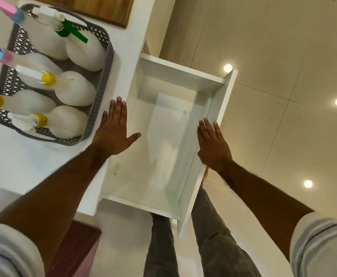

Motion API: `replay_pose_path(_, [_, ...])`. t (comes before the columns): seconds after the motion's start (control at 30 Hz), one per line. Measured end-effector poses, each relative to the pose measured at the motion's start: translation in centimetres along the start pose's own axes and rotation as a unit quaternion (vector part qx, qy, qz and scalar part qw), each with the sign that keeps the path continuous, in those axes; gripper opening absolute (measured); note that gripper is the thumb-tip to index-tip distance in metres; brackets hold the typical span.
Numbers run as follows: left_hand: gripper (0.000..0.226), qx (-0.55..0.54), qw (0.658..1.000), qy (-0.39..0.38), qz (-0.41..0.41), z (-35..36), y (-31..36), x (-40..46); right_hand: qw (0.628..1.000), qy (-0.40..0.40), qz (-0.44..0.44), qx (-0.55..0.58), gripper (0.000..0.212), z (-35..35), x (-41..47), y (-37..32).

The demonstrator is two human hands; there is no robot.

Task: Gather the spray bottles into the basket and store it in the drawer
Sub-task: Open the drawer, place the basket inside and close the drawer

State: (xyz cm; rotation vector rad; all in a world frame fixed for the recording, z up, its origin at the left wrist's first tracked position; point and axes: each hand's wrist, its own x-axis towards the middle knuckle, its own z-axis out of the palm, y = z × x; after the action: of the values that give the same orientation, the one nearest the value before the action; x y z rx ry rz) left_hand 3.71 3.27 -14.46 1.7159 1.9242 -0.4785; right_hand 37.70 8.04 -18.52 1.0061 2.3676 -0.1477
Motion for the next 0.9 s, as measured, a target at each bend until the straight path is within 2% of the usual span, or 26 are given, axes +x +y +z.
replay_pose_path(0.1, [0.105, -0.011, 1.0, 0.008, 0.0, 0.0, -0.2, 0.0, 1.0, -0.012, -0.003, -0.009, 0.081, -0.1, 0.2, 0.6])
replay_pose_path(0.17, [0.094, -0.058, 0.998, 0.036, -0.002, 0.0, 0.0, -0.3, 1.0, -0.027, -0.008, 0.005, 0.081, -0.7, 0.6, 0.8])
replay_pose_path(0.27, [0.076, -0.169, 0.981, 0.096, -0.028, 0.2, 1.1, -1.8, 0.994, -0.033, -0.008, 0.107, 0.078, -2.7, 1.9, 0.6])
replay_pose_path(0.4, [0.06, -0.271, 0.95, 0.122, -0.09, 0.8, 2.0, -7.3, 0.951, -0.016, -0.042, 0.306, 0.075, -8.2, 5.4, 0.2])
replay_pose_path(0.47, [0.042, -0.296, 0.935, 0.156, -0.12, 1.4, 1.6, -10.1, 0.92, 0.012, -0.068, 0.387, 0.07, -11.8, 7.8, 0.2])
replay_pose_path(0.53, [0.024, -0.325, 0.907, 0.186, -0.191, 1.9, 0.6, -12.4, 0.9, 0.059, -0.091, 0.422, 0.063, -15.7, 10.5, 0.1])
replay_pose_path(0.57, [0.021, -0.352, 0.884, 0.194, -0.238, 2.1, -0.1, -13.4, 0.891, 0.081, -0.097, 0.435, 0.059, -17.6, 12.0, -0.2])
replay_pose_path(0.63, [0.023, -0.437, 0.81, 0.216, -0.326, 2.0, -1.5, -14.7, 0.87, 0.11, -0.092, 0.472, 0.053, -21.4, 14.9, -0.7])
replay_pose_path(0.73, [0.019, -0.566, 0.646, 0.299, -0.415, 0.8, -3.8, -14.9, 0.849, 0.118, -0.078, 0.508, 0.043, -26.3, 19.1, -1.2])
replay_pose_path(0.83, [0.031, -0.632, 0.523, 0.34, -0.46, -0.8, -6.5, -13.5, 0.846, 0.11, -0.077, 0.515, 0.036, -30.2, 23.0, -2.1])
replay_pose_path(0.9, [0.039, -0.671, 0.464, 0.352, -0.459, -1.8, -8.4, -12.5, 0.853, 0.098, -0.085, 0.505, 0.035, -32.3, 25.1, -3.2])
